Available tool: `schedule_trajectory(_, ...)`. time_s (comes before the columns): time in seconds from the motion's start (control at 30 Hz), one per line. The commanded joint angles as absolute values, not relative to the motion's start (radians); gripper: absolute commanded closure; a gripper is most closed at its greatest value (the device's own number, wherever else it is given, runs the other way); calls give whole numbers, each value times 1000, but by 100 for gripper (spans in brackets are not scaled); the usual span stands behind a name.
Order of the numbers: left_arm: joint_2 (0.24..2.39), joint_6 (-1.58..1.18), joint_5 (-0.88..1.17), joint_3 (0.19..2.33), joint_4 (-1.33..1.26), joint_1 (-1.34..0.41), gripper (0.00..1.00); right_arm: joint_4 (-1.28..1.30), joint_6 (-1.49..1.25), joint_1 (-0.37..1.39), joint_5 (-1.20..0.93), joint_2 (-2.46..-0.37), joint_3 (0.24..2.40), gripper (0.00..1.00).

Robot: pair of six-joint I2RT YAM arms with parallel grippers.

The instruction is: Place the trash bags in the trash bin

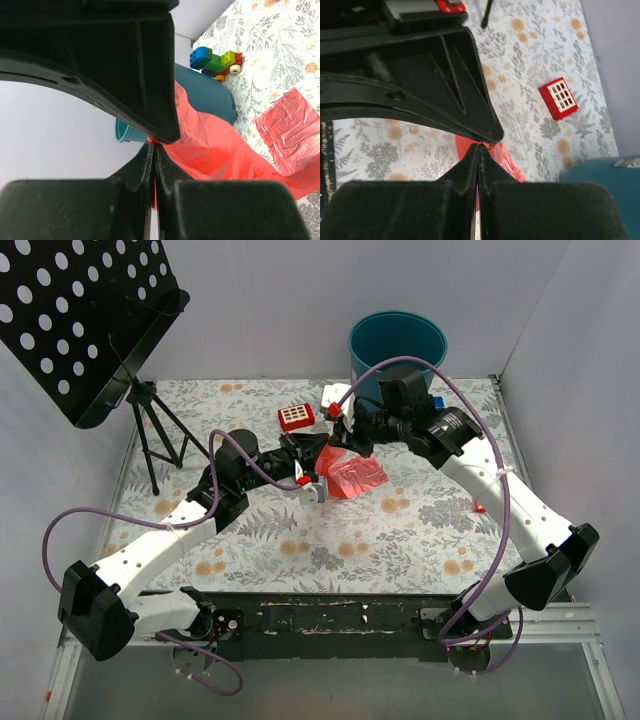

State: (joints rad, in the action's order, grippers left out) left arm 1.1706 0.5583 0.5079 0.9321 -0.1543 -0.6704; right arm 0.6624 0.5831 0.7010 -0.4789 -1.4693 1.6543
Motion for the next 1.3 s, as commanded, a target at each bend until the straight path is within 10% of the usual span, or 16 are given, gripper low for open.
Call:
schedule_trajectory(0.0, 1118, 554, 640, 979, -161, -686, 100, 581, 618, 707, -321, -1486, 1663, 99)
schedule_trajectory(0.4, 1213, 652, 496, 999, -5, -687, 100, 658, 552, 749, -532, -1477, 1781, 99)
schedule_trajectory(1.27, 1190, 629, 514, 993, -35, -707, 100, 635, 541, 695, -314, -1532, 1675, 99)
